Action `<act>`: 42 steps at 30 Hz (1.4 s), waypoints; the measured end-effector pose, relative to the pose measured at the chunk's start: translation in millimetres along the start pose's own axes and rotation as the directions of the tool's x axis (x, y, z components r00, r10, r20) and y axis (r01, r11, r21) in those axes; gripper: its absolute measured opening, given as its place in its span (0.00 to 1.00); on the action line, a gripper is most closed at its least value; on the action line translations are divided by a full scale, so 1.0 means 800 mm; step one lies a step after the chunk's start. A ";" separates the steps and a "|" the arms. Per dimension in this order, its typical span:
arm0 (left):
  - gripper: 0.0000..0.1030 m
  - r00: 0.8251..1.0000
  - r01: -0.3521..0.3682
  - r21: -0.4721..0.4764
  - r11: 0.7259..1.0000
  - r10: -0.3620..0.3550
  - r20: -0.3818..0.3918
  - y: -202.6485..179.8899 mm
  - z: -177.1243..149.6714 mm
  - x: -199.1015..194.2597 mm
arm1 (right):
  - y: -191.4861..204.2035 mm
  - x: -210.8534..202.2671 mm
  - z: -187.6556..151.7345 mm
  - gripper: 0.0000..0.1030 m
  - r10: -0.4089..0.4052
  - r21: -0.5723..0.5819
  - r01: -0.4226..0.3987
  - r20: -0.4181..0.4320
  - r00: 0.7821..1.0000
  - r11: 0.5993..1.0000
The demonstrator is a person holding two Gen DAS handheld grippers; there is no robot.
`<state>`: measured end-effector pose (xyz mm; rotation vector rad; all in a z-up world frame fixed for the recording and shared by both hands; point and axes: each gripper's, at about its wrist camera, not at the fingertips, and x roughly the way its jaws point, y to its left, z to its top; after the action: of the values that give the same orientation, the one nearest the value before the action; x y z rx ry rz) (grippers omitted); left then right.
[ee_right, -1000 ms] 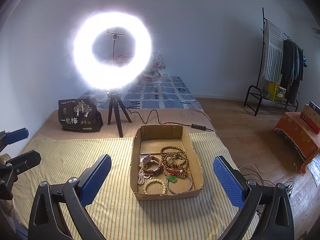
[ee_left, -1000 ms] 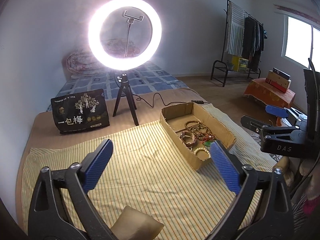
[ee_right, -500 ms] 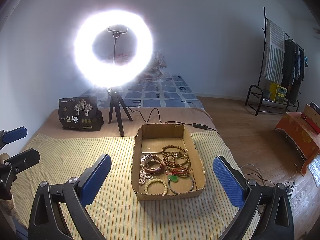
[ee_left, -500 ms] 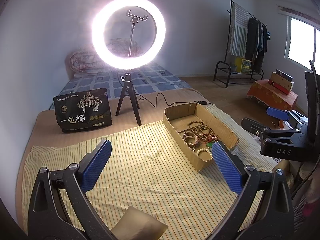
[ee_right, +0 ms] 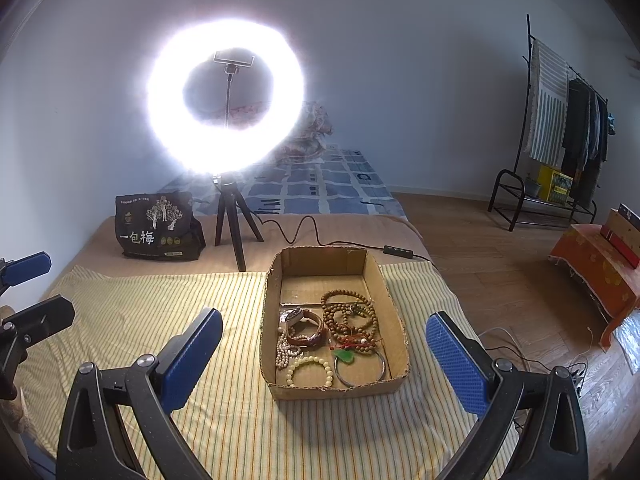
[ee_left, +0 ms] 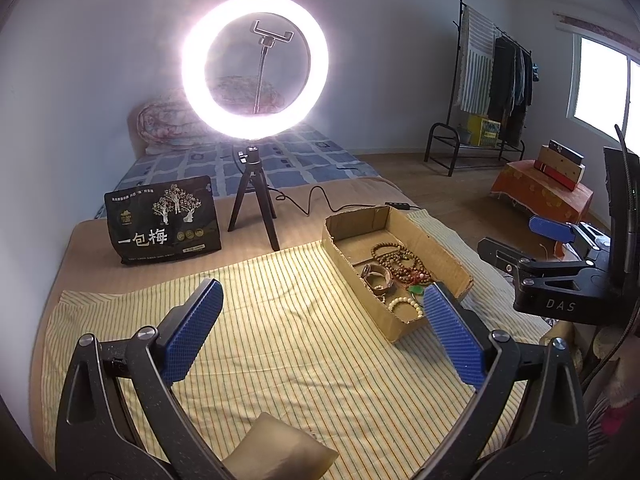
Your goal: Organize jewelry
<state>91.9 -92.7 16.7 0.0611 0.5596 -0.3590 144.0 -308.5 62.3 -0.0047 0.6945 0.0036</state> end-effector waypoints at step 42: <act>0.99 1.000 0.005 -0.009 1.000 -0.005 -0.008 0.000 0.000 0.000 | -0.001 0.002 -0.002 1.00 -0.006 -0.004 0.006 -0.005 1.000 1.000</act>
<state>91.9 -92.4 16.7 0.0523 0.5693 -0.3609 144.3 -309.4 60.2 -0.0110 0.6995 -0.0012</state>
